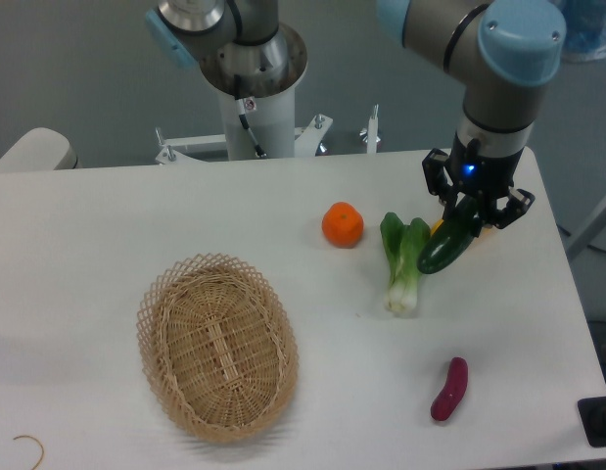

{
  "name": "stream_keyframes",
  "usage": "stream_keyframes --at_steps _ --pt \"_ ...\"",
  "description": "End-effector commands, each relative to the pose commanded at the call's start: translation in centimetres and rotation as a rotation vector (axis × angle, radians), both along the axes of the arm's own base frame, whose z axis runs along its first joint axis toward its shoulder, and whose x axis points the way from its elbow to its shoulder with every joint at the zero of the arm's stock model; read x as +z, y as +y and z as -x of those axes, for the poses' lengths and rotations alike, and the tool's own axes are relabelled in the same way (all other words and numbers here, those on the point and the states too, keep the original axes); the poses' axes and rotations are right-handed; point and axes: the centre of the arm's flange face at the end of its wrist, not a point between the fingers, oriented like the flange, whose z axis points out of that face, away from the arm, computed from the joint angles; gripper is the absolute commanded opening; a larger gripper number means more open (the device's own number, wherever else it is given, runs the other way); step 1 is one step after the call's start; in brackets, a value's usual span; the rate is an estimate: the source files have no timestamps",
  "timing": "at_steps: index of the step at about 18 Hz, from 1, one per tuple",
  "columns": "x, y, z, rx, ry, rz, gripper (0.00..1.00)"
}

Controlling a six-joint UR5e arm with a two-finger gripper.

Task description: Pick up the cucumber from the basket

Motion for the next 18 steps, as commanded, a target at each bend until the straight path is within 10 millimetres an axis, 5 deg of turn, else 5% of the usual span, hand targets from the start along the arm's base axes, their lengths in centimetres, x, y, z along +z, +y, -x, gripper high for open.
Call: stream_keyframes --at_steps 18 --pt "1.05 -1.15 -0.40 0.014 -0.077 0.040 0.47"
